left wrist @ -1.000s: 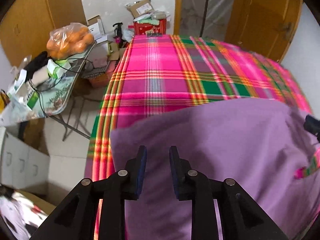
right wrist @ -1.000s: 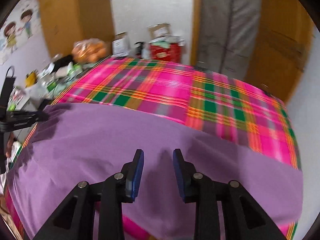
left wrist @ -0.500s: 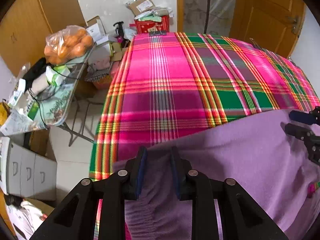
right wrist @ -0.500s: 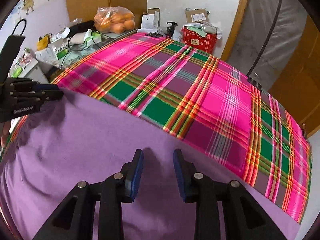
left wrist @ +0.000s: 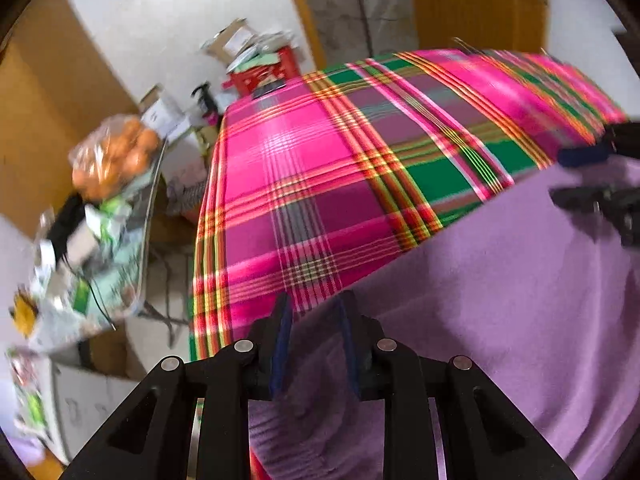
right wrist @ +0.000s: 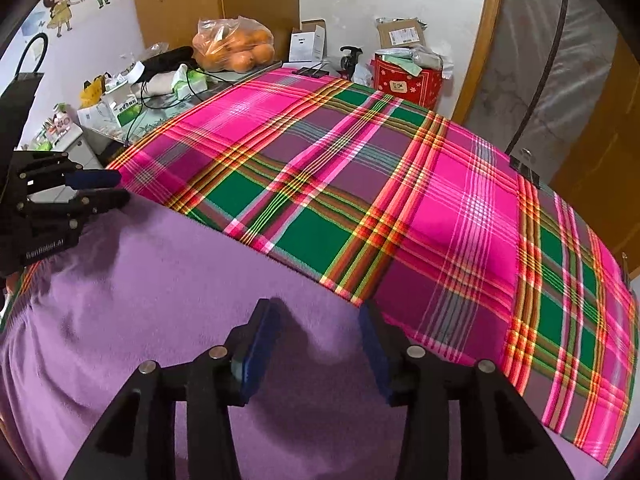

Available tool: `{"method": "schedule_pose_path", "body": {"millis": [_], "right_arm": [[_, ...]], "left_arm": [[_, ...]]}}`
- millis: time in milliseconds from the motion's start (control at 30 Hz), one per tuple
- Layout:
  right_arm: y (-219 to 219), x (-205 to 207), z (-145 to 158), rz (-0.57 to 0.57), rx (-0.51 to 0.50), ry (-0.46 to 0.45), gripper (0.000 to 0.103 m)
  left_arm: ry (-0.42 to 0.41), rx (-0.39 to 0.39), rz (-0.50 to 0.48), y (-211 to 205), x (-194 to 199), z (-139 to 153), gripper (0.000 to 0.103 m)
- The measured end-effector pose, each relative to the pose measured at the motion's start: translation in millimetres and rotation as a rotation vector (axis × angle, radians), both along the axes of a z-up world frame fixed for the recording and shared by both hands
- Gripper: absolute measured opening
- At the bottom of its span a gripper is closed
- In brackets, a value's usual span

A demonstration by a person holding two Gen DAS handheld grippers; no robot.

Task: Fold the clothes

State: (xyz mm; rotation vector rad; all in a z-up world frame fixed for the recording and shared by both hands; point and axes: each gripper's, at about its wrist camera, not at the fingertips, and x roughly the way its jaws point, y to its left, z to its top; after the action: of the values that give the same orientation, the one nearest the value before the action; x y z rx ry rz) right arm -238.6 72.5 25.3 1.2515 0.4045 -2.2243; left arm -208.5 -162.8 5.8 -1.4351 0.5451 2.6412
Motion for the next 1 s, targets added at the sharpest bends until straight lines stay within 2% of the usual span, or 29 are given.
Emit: {"method": "schedule_pose_path", "body": {"millis": [67, 167, 267, 333, 400, 500, 667, 800, 933, 1000], "right_arm": [[1.0, -2.7, -1.4, 0.001, -0.015, -0.002, 0.050], [0.2, -2.3, -2.6, 0.010, -0.025, 0.013, 0.051], [-0.1, -1.0, -2.9, 0.020, -0.039, 0.026, 0.052], [1.3, -0.8, -3.2, 0.023, -0.049, 0.028, 0.052], [2.2, -0.4, -3.6, 0.029, -0.057, 0.035, 0.052], [3.0, 0.2, -4.3, 0.032, -0.067, 0.043, 0.053], [1.6, 1.8, -5.3, 0.026, -0.071, 0.052, 0.053], [1.4, 2.0, -5.8, 0.022, -0.074, 0.056, 0.053], [-0.6, 2.3, -5.7, 0.013, -0.066, 0.058, 0.053], [-1.0, 1.9, -5.7, 0.008, -0.062, 0.056, 0.053]], "left_arm": [[0.008, -0.016, -0.026, 0.9, 1.1, -0.5, 0.025], [0.006, 0.008, -0.033, -1.5, 1.0, 0.4, 0.026], [0.013, 0.029, -0.040, -8.6, -1.3, 1.5, 0.036], [0.006, 0.074, -0.010, -16.7, -2.9, 2.0, 0.045], [-0.014, 0.139, 0.013, -24.8, -4.8, 2.0, 0.045], [-0.061, 0.238, -0.031, -28.5, -3.1, 1.8, 0.045], [-0.035, 0.175, -0.097, -14.9, 2.4, 2.1, 0.045], [-0.054, 0.216, -0.100, -13.5, -0.4, 1.7, 0.045], [-0.023, 0.198, -0.130, -12.5, 4.0, 1.0, 0.045], [-0.034, 0.225, -0.108, -15.0, 2.3, 0.7, 0.045]]}}
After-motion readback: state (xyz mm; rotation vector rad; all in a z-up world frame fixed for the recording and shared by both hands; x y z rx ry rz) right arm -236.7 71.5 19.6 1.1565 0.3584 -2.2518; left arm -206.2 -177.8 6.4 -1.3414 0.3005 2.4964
